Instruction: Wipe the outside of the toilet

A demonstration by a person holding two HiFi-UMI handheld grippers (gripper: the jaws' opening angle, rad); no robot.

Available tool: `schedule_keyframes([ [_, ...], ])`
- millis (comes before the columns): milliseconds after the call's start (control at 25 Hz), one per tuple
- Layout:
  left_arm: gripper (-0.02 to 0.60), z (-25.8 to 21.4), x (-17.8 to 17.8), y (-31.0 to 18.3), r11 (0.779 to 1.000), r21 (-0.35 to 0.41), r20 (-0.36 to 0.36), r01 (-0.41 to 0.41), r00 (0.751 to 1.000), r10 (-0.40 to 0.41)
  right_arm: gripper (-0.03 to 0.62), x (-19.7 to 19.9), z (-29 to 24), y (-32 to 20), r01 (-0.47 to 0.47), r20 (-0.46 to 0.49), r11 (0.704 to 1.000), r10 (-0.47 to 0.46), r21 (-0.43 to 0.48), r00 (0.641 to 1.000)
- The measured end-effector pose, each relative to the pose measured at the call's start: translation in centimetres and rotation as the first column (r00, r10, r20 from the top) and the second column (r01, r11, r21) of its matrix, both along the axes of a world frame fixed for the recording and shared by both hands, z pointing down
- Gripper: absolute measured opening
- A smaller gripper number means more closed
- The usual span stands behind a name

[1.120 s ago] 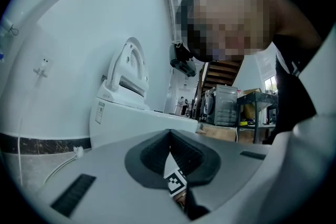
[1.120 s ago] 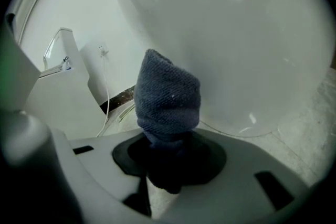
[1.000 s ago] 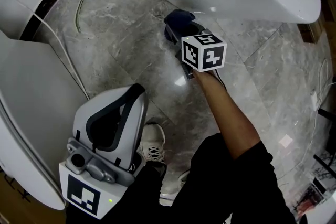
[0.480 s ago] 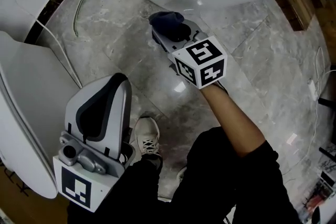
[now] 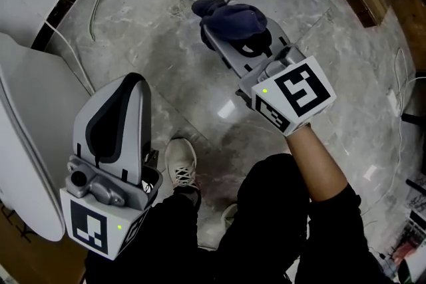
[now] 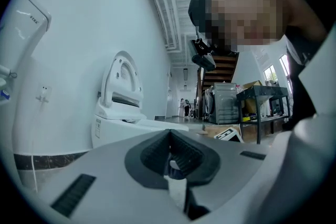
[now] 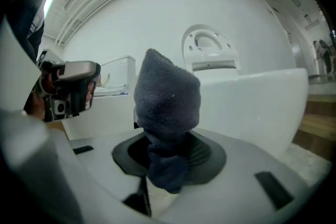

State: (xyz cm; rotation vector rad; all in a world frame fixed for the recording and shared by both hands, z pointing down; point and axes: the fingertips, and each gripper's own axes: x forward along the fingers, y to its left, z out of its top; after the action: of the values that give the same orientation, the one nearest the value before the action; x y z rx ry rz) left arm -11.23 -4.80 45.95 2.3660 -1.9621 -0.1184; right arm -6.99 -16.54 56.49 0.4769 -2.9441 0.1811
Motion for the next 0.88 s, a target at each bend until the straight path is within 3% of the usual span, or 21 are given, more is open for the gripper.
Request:
schedule_keyframes([
  [240, 0.009, 0.2, -1.5, 0.7, 0.997, -0.022, -0.015, 0.076, 0.997, -0.076, 0.121, 7.5, -2.8, 0.5, -0.117, 0.002, 0.992, 0.117, 0.052, 0.993],
  [400, 0.009, 0.0, -2.5, 0.9, 0.993, -0.024, -0.008, 0.112, 0.994, -0.112, 0.121, 12.7, -2.9, 0.4, -0.222, 0.001, 0.975, 0.222, 0.023, 0.975],
  [520, 0.009, -0.3, -2.5, 0.9, 0.995, -0.016, 0.0, 0.099, 0.995, -0.099, 0.121, 16.1, -2.9, 0.4, -0.3, 0.0, 0.954, 0.3, 0.006, 0.954],
  [720, 0.011, -0.8, -0.8, 1.1, 1.0, 0.01, 0.058, 0.004, 0.998, -0.005, 0.121, 21.2, -4.3, 0.4, -0.386, 0.012, 0.922, 0.386, 0.019, 0.922],
  [880, 0.009, -0.2, -1.5, 1.1, 0.999, -0.025, 0.06, 0.035, 0.998, -0.033, 0.121, 25.3, -5.5, 0.8, -0.435, 0.011, 0.9, 0.435, 0.037, 0.901],
])
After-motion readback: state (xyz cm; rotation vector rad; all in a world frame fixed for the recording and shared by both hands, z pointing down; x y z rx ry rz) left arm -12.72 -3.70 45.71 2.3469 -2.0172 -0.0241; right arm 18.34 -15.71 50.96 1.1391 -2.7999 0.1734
